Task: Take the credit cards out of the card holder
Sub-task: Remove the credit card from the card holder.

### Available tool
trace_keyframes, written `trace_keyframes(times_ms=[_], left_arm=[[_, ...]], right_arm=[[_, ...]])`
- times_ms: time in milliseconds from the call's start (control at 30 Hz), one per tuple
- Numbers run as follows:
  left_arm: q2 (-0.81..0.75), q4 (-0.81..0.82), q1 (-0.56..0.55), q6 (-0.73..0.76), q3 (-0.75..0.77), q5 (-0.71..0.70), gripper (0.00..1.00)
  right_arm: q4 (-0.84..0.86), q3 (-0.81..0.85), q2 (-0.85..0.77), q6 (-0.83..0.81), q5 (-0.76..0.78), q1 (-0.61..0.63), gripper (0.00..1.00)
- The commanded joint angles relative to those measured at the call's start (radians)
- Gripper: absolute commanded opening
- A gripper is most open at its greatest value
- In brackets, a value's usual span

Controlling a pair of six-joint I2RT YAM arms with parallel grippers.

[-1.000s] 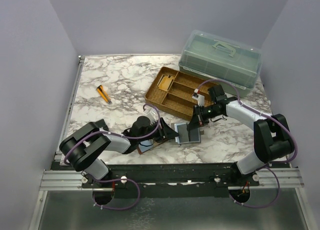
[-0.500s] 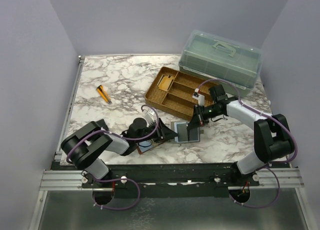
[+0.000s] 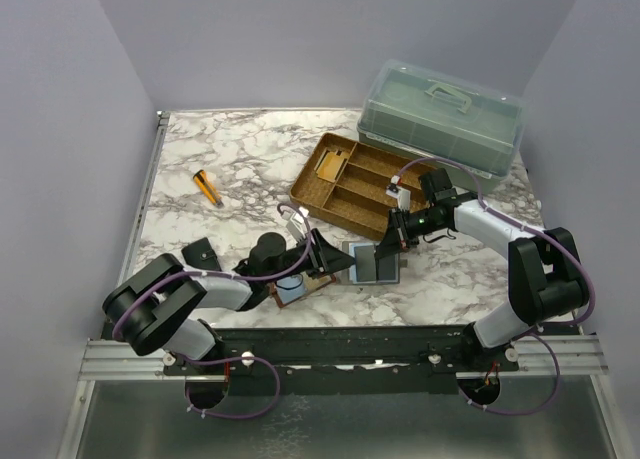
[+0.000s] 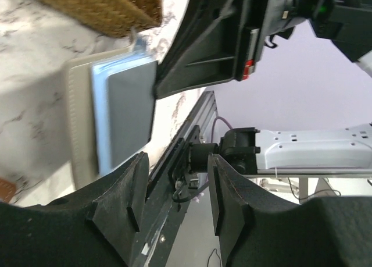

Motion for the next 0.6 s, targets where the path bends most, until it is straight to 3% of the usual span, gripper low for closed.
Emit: trace_keyframes(times_ms=[0, 567], left_arm=[[0.030, 0.052, 0.004, 0.014, 0.044, 0.067, 0.51], [0.168, 0.077, 0.008, 0.022, 0.050, 0.050, 0.54]], right_arm=[[0.014, 0.002, 0.002, -0.008, -0.052, -0.005, 0.00], [0.023, -0.010, -0.024, -0.001, -0.101, -0.018, 0.00]])
